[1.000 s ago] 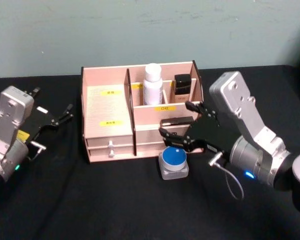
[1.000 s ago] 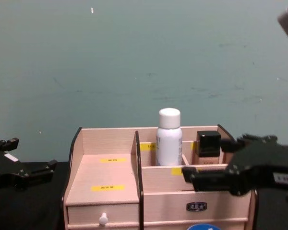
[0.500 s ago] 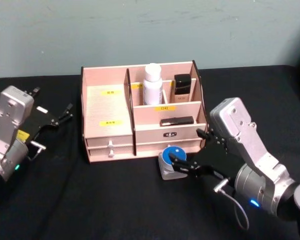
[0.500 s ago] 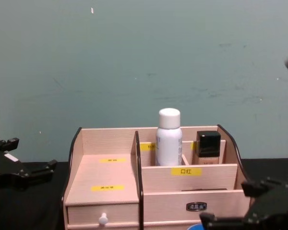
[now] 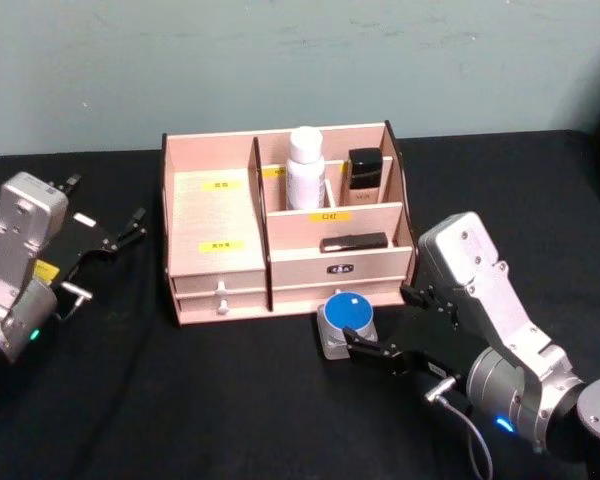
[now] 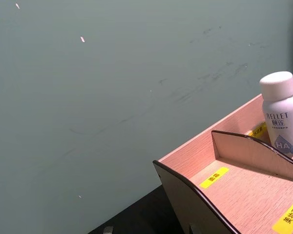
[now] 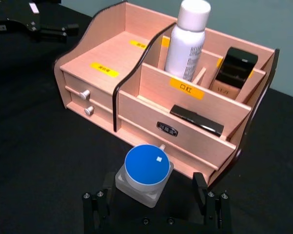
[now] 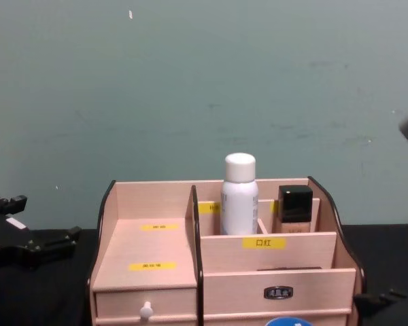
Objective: Pick up the facial cleanser and watermelon frost from the table and place them into the tiered storage box.
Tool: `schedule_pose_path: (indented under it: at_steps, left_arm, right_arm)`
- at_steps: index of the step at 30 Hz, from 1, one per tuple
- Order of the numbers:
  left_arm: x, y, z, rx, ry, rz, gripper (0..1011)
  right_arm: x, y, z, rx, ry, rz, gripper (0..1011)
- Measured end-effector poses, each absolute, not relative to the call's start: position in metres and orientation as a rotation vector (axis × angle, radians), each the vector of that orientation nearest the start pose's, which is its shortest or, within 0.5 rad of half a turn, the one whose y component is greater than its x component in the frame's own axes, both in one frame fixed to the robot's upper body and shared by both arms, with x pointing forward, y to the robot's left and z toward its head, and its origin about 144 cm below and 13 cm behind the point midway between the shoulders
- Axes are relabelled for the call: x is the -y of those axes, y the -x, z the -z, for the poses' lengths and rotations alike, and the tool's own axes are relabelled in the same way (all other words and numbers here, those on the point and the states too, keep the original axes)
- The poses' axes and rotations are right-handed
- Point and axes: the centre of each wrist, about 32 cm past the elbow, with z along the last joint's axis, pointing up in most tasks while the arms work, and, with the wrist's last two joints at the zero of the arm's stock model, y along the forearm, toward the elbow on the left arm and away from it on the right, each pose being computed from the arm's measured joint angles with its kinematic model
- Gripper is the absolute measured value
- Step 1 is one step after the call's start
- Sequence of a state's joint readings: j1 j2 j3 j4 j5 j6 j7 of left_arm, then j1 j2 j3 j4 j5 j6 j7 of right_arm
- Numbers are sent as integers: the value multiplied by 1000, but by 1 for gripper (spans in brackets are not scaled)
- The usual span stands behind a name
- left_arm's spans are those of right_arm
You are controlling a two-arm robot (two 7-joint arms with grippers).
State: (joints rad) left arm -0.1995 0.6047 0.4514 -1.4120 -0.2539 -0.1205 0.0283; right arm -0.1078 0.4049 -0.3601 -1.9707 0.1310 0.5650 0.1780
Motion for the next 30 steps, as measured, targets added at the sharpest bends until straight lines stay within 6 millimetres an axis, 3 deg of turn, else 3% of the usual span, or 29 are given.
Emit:
schedule_pose_path:
  at_steps: [30]
  left_arm:
    - [-310, -489, -1140, 285, -304, -1248, 1010]
  right_arm:
    - [188, -410, -1185, -143, 494, 946, 1000]
